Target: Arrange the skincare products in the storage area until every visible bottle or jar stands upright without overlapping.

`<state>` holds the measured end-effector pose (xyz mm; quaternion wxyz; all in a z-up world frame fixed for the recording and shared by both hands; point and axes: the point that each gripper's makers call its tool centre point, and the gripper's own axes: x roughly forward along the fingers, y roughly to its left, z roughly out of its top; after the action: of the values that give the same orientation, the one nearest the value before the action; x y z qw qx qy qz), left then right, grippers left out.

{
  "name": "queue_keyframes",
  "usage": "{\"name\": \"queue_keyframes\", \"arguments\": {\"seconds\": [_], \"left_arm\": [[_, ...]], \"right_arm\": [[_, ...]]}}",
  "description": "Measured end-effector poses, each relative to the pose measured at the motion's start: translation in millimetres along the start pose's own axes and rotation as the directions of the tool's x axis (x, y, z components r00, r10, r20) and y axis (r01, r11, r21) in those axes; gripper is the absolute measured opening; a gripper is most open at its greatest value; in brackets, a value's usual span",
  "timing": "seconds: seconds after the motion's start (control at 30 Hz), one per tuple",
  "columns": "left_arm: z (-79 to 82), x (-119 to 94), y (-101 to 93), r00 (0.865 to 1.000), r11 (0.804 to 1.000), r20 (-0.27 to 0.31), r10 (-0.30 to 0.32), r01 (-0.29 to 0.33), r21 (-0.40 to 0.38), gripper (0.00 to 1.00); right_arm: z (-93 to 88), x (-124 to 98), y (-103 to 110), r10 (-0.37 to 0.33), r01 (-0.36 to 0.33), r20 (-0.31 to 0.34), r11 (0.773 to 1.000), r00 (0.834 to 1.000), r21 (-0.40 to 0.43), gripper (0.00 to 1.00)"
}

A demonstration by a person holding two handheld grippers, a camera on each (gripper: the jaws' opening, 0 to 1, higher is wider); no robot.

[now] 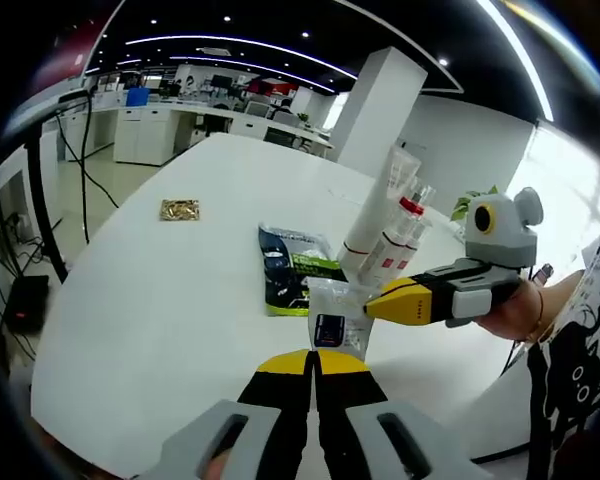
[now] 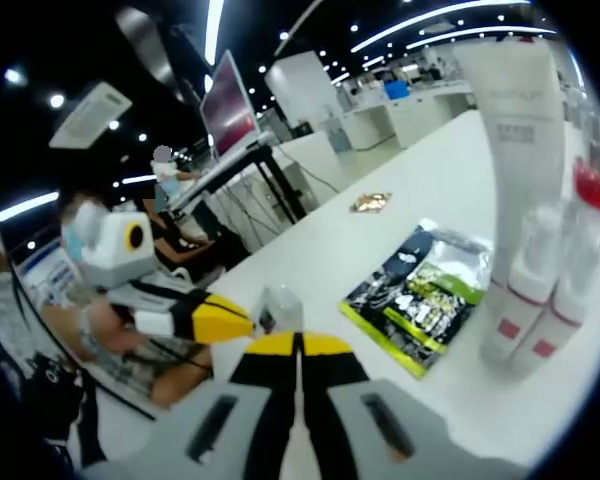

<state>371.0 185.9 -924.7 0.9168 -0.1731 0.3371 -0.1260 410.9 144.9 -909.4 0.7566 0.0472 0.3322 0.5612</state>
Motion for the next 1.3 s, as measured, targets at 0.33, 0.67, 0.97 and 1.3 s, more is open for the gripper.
{"name": "queue_keyframes", "arguments": {"seconds": [0.33,0.67,0.97,1.3], "left_arm": [[-2.2,0,1.5,1.000,1.000,-0.002,0.025,-0.025,-0.010,0.01],[-3.0,-14,7.1,0.997,0.997,0.018,0.072,-0.072,0.000,0.01],[-6.9,-20,14.4,0.995,0.995,0.036,0.094,-0.094,-0.026,0.01],[3.6,-16,23.0,0.993,0.994,0.043,0.111,-0.111,0.005,0.00]], "right_arm": [[-2.5,-3,3,-0.002,0.002,-0.012,1.000,1.000,-0.025,0.00],[0.7,4,16,0.019,-0.020,-0.020,0.998,1.000,-0.067,0.00],[-0.3,9,27,0.012,-0.017,-0.036,0.990,0.999,-0.137,0.00],[9.5,16,24,-0.030,0.027,-0.015,0.983,0.999,-0.180,0.00]]}}
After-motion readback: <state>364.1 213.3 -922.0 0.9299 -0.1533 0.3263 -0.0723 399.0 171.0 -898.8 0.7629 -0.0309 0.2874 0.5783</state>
